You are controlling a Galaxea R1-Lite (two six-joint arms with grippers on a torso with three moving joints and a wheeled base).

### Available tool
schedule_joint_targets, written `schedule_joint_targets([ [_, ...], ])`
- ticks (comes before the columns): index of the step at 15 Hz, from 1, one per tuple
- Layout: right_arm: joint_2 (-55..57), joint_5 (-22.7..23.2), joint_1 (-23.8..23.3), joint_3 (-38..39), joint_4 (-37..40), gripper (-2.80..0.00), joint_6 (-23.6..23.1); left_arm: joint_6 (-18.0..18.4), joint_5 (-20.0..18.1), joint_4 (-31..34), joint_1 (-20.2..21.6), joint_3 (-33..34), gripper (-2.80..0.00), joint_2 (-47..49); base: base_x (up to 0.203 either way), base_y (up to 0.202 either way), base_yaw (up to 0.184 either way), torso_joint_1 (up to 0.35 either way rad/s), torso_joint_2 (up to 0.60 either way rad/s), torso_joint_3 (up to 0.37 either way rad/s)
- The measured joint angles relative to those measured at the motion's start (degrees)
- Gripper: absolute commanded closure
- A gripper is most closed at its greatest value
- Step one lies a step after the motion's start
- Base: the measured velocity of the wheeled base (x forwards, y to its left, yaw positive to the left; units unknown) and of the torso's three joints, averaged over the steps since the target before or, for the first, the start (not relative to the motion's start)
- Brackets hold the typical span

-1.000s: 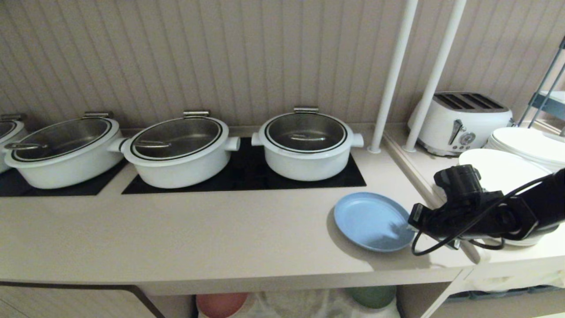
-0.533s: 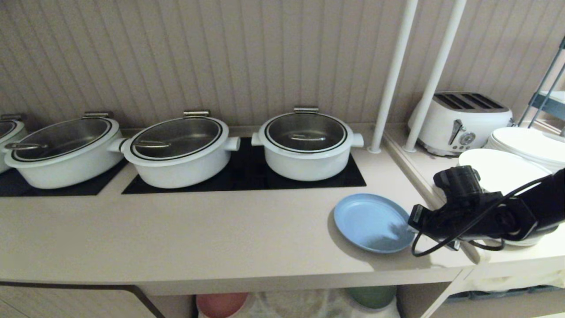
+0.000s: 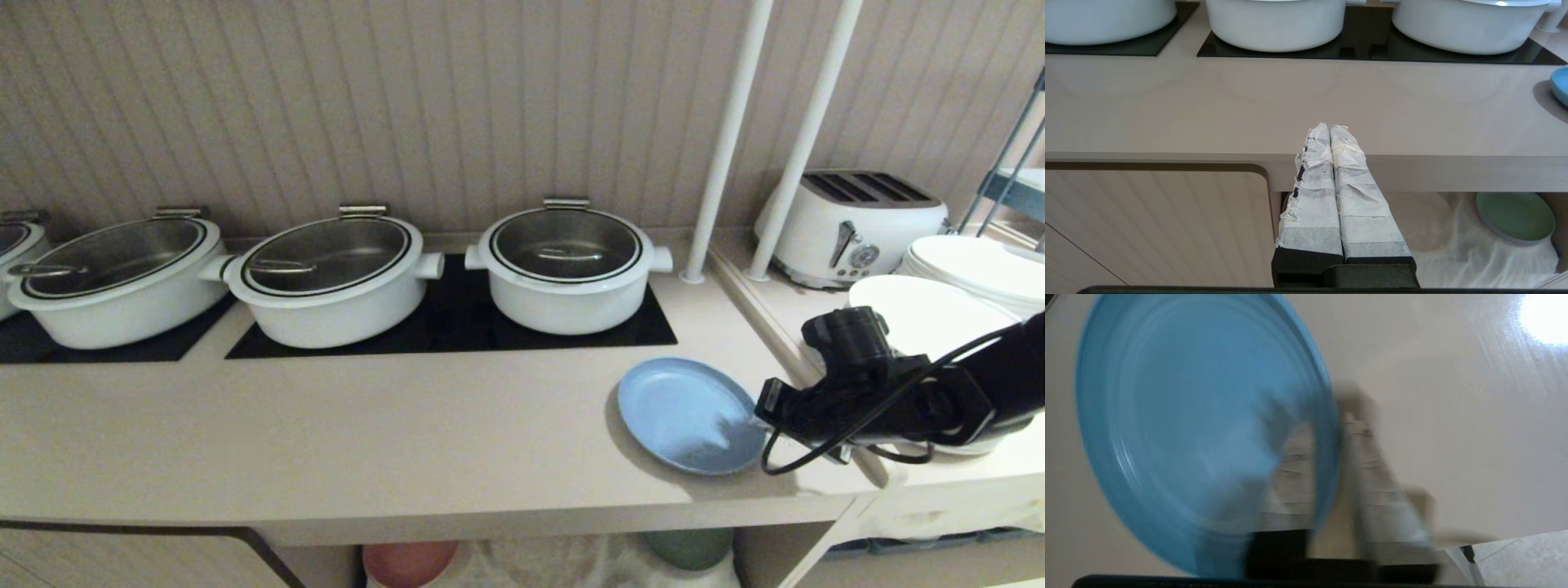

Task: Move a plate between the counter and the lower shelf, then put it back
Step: Put the plate

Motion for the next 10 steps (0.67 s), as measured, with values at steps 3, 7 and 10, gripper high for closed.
schedule_joint_targets([
  [3, 0.03, -0.06, 0.02, 0.0, -0.2, -2.8, -0.23, 0.0, 0.02, 0.0, 0.0, 0.0, 0.0, 0.0, 0.0, 0.0, 0.0, 0.0, 0.0, 0.0],
  [7, -0.11, -0.22, 0.02, -0.02, -0.23, -2.8, -0.36, 0.02, 0.0, 0.0, 0.0, 0.0, 0.0, 0.0, 0.0, 0.0, 0.0, 0.0, 0.0, 0.0],
  [10, -0.94, -0.3, 0.0, -0.02, -0.23, -2.8, -0.95, 0.0, 0.0, 0.0, 0.0, 0.0, 0.0, 0.0, 0.0, 0.0, 0.0, 0.0, 0.0, 0.0],
])
